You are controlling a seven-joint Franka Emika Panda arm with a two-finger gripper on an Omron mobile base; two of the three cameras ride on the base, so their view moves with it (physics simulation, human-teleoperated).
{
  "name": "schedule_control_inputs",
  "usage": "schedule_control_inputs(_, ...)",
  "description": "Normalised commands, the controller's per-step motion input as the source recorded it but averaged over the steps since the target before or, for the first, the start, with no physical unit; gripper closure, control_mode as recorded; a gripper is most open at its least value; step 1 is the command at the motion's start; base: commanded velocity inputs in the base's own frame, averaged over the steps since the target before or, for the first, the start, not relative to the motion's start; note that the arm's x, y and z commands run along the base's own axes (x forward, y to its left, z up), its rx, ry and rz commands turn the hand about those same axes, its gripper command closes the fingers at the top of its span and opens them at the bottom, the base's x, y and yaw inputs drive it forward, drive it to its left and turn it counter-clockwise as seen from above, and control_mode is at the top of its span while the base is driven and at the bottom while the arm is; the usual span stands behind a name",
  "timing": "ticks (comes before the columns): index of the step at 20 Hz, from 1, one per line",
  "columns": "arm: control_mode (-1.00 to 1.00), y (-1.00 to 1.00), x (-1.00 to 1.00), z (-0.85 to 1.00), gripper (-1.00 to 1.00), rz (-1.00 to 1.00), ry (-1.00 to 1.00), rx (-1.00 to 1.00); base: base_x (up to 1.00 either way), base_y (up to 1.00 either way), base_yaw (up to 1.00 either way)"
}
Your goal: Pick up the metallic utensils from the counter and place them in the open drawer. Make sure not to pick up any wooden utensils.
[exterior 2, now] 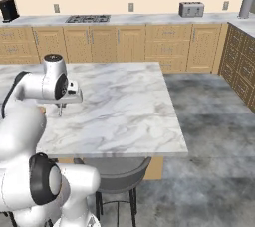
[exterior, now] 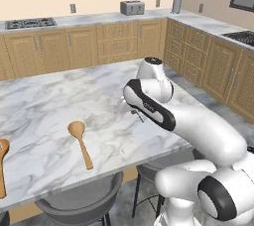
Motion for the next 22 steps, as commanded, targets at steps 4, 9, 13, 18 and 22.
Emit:
schedule_control_inputs(4,-1.0,-0.42,-1.0,0.82,1.0,-0.04,0.0,0.06,0.0,0.0,0.0)
schedule_control_inputs(9,-1.0,-0.45,-1.0,0.5,1.0,-0.03,0.0,0.04,0.0,0.0,0.0)
schedule_control_inputs(13,-1.0,-0.09,-0.82,0.05,1.0,-0.05,0.15,-0.01,0.0,0.0,0.0)
schedule_control_inputs(18,-1.0,-0.09,-0.61,0.0,1.0,-0.07,0.18,-0.02,0.0,0.0,0.0)
schedule_control_inputs(22,-1.0,-0.3,-0.23,0.11,1.0,-0.04,0.2,-0.03,0.0,0.0,0.0)
